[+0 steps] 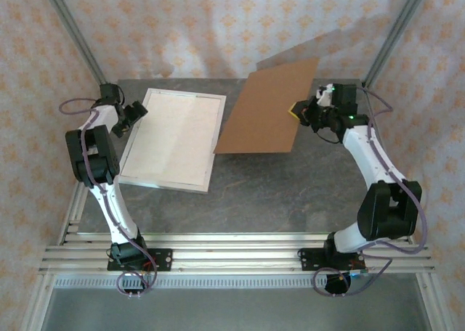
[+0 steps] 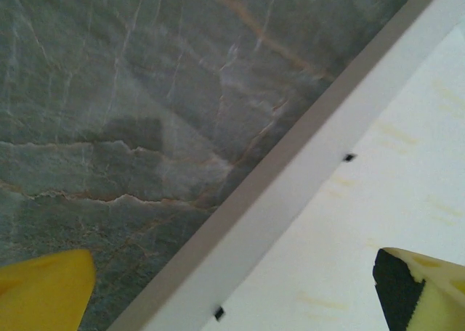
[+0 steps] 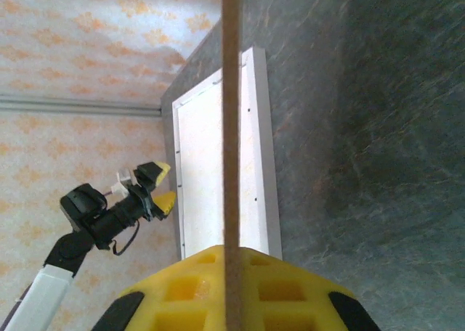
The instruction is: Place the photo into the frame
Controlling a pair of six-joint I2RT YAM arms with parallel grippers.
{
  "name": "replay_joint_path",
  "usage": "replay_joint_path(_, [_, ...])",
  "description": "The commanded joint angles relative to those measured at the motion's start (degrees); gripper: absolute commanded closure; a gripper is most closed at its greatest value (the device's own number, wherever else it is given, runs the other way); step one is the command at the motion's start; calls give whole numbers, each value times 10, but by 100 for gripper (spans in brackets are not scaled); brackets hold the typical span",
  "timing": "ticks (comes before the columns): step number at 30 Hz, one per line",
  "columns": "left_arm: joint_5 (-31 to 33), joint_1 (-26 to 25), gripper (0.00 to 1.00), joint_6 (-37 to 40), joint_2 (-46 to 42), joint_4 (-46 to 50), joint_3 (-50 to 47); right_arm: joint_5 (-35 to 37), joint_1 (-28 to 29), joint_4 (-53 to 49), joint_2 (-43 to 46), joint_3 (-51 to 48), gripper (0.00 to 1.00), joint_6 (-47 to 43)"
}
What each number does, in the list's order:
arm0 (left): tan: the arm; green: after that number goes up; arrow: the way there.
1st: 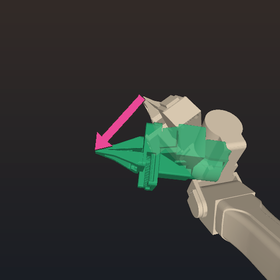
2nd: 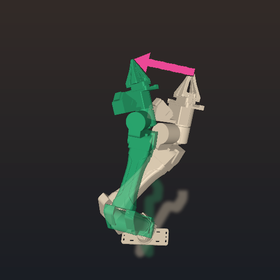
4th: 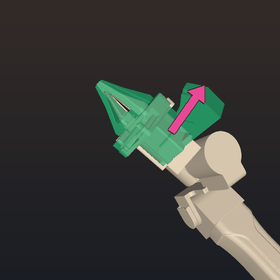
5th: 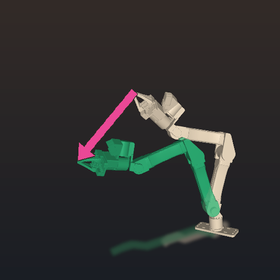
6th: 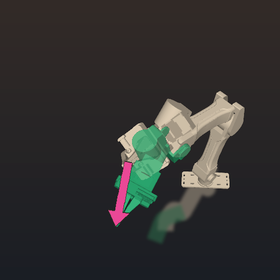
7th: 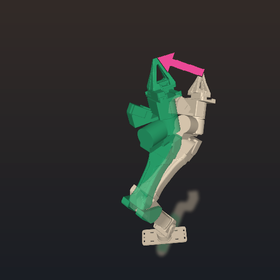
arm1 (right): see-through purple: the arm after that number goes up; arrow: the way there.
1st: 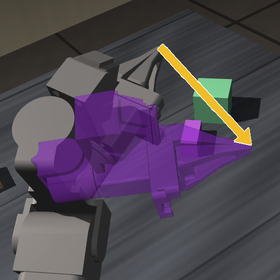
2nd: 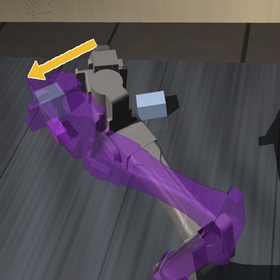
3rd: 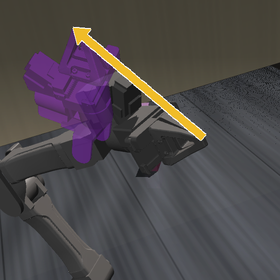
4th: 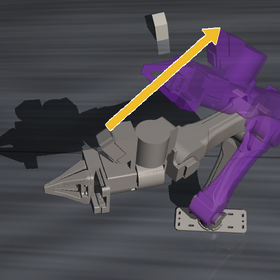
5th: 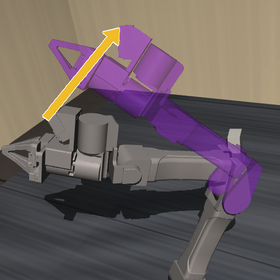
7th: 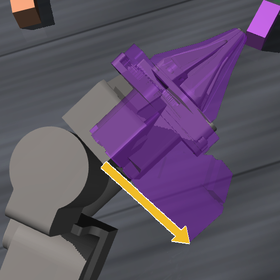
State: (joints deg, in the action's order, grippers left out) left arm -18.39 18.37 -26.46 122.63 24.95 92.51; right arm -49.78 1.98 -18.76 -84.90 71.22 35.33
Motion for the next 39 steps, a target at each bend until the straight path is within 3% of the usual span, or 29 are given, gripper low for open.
replay_joint_path(1, [-31, -3, 0, 9, 6, 8, -13, 1, -12, 4, 43, 9, 100, -33])
replay_joint_path(7, [-83, -21, 0, -58, -45, -69, -100, 11, -21, -10, 45, 8, 100, -48])
replay_joint_path(13, [-106, -72, 0, -89, -87, -109, -148, -3, -21, 17, 20, 6, 100, -36])
replay_joint_path(20, [-160, -150, 0, -127, -83, -114, -143, -81, -15, 44, -8, 22, 100, -29])
replay_joint_path(28, [-168, -201, 0, -295, -128, -314, -244, -99, 34, 87, -14, 7, 100, -36])
replay_joint_path(30, [-153, -200, 0, -292, -155, -314, -253, -104, 50, 103, -24, 4, 100, -41])
replay_joint_path(35, [-81, -195, 0, -200, -193, -194, -237, -124, 80, 140, -68, 12, 100, -46])
replay_joint_path(39, [-94, -184, 0, -185, -209, -190, -256, -113, 94, 197, -90, 1, 100, -30])
